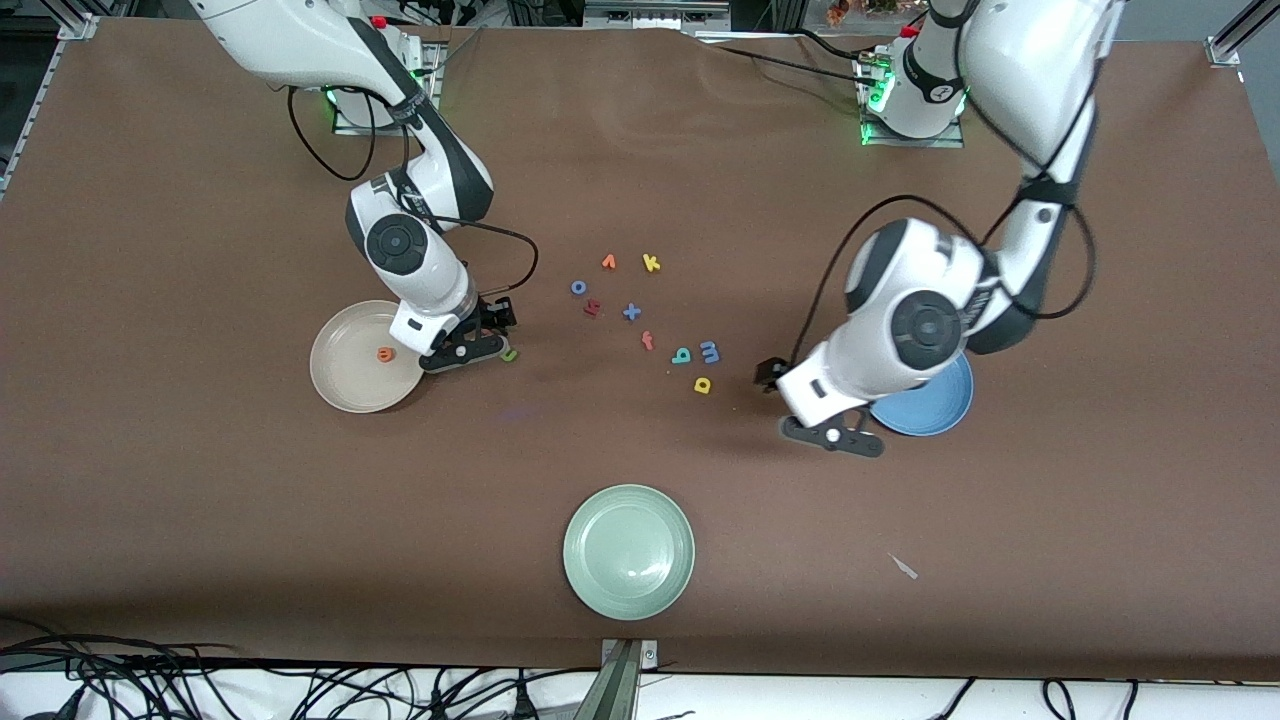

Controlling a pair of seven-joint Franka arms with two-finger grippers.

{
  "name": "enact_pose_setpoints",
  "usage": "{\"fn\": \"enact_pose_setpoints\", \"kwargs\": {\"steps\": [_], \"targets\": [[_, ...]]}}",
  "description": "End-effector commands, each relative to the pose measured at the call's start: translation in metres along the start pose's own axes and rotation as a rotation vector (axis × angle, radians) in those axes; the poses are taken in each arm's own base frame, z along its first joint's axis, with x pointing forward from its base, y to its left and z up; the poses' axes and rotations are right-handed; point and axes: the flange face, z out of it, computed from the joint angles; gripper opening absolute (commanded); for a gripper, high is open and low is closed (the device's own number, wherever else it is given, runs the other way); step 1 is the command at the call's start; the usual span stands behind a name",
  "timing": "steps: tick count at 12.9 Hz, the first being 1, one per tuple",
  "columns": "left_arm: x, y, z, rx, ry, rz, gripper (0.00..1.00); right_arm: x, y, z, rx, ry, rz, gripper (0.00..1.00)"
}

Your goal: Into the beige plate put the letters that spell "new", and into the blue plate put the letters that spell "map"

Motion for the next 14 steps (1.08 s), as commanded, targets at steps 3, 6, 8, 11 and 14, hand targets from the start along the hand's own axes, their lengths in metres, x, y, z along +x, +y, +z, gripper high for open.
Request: {"fn": "enact_pose_setpoints", "kwargs": {"steps": [3,6,8,11,14], "targets": [[-0.003,0.078,0.082,-0.001,0.100,-0.012,0.84,-0.004,0.000,0.013,0.001,0.014,-0.003,0.75],[-0.023,0.081,0.115,0.056,0.054,0.042,0.78,-0.012,0.002,0.025,0.008,0.026,-0.004,0.70],[-0.029,0.085,0.133,0.081,0.037,0.062,0.78,-0.011,0.004,0.025,0.007,0.028,-0.012,0.61],[-0.044,0.093,0.149,0.095,0.000,0.063,0.77,-0.011,0.006,0.025,0.000,0.028,-0.020,0.44],[-0.042,0.091,0.149,0.095,0.001,0.074,0.43,-0.010,0.009,0.020,-0.004,0.024,-0.022,0.20]]}}
